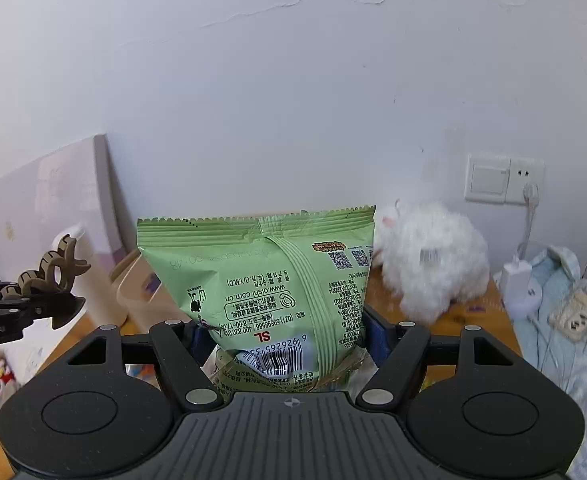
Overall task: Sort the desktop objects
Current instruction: 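Carry the claw clip and green bag into the beige basket and release both, then grasp the beige sock with the left gripper while the right grasps the orange sock, then carry both socks over the basket and open both grippers to drop them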
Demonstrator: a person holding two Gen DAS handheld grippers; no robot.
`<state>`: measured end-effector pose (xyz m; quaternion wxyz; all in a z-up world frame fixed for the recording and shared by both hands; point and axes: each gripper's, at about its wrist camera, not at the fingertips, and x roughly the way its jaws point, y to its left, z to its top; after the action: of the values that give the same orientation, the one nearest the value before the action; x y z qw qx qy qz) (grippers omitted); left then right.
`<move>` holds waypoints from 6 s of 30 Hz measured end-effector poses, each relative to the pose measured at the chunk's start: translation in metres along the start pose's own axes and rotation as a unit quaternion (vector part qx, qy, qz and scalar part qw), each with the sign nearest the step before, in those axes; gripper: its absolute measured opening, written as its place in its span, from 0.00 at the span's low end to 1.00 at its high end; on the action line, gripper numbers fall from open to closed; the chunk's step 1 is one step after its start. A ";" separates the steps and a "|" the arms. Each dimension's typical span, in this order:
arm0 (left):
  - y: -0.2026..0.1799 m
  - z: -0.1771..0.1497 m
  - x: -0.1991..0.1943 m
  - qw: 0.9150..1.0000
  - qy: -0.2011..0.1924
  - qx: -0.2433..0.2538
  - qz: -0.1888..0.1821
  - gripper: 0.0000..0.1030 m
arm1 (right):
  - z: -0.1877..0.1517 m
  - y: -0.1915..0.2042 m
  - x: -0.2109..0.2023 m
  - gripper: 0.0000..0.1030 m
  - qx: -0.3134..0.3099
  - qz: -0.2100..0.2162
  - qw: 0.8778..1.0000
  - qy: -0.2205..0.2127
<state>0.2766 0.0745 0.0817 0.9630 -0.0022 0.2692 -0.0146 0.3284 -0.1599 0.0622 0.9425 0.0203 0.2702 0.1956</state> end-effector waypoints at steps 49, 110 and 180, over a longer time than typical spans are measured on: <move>0.003 0.010 0.057 0.995 0.070 0.052 0.056 0.82 | 0.010 0.005 0.010 1.00 -0.027 -0.001 0.997 0.073; 0.019 -0.162 0.029 0.988 0.128 0.023 -0.080 0.38 | -0.192 0.043 -0.020 0.21 -0.075 0.007 0.990 0.120; -0.007 -0.001 0.196 0.990 0.083 0.094 0.059 0.35 | 0.022 0.026 0.178 0.22 -0.103 -0.048 0.992 0.046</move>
<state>0.4439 0.0618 -0.0205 0.9326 0.1052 0.3449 0.0169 0.4687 -0.0667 -0.0047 0.9345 -0.0989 0.2921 0.1776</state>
